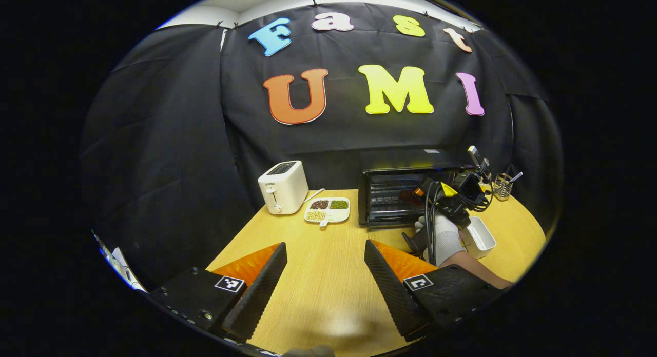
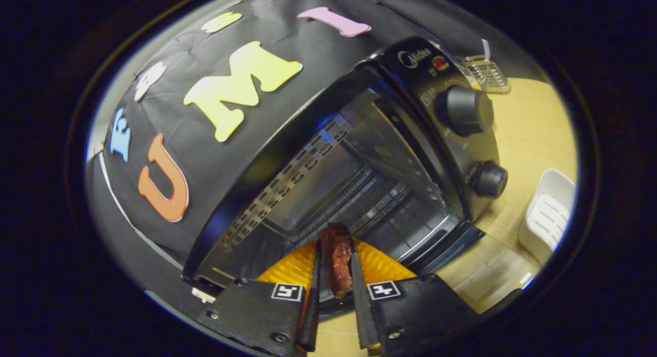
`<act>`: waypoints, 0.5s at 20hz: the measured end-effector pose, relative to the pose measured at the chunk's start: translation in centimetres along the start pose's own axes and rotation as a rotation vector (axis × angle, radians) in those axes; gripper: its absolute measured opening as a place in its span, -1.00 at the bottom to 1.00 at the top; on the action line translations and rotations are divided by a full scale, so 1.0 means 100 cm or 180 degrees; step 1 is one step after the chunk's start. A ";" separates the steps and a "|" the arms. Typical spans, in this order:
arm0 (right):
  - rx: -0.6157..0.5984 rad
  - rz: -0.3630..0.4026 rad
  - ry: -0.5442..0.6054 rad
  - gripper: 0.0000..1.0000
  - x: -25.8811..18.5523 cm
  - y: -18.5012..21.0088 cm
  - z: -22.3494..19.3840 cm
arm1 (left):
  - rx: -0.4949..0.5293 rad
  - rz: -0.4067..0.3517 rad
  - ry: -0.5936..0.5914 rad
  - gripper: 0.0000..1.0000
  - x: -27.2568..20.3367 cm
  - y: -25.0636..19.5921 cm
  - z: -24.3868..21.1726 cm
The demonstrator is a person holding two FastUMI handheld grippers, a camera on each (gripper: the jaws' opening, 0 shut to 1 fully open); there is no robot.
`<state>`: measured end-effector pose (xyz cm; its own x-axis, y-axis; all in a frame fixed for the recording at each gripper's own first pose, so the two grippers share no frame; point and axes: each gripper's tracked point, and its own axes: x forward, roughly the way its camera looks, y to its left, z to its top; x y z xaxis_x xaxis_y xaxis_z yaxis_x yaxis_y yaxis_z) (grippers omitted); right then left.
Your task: Open the electric oven with the left hand, put the food in, and close the electric oven.
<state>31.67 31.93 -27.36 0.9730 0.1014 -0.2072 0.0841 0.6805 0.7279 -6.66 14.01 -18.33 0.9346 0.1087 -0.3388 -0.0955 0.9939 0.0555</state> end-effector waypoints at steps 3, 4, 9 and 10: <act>-0.0198 -0.0023 -0.0048 -0.05 -0.005 0.004 0.004 | -0.0020 -0.0003 -0.0006 0.94 0.001 0.001 0.000; -0.0293 -0.0013 -0.0064 0.14 -0.007 0.006 0.006 | -0.0030 -0.0001 -0.0007 0.94 0.001 0.002 0.000; -0.0711 -0.0038 -0.0048 0.82 -0.029 0.001 0.017 | -0.0061 0.0006 -0.0028 0.93 -0.002 0.005 0.003; -0.0823 0.0002 -0.0002 0.83 -0.037 0.002 0.019 | -0.0083 -0.0007 -0.0031 0.94 -0.005 0.004 0.005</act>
<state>28.48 30.34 -25.16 0.9732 0.1016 -0.2063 0.0258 0.8433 0.5368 -6.99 14.31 -17.68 0.9380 0.1063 -0.3298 -0.1021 0.9943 0.0302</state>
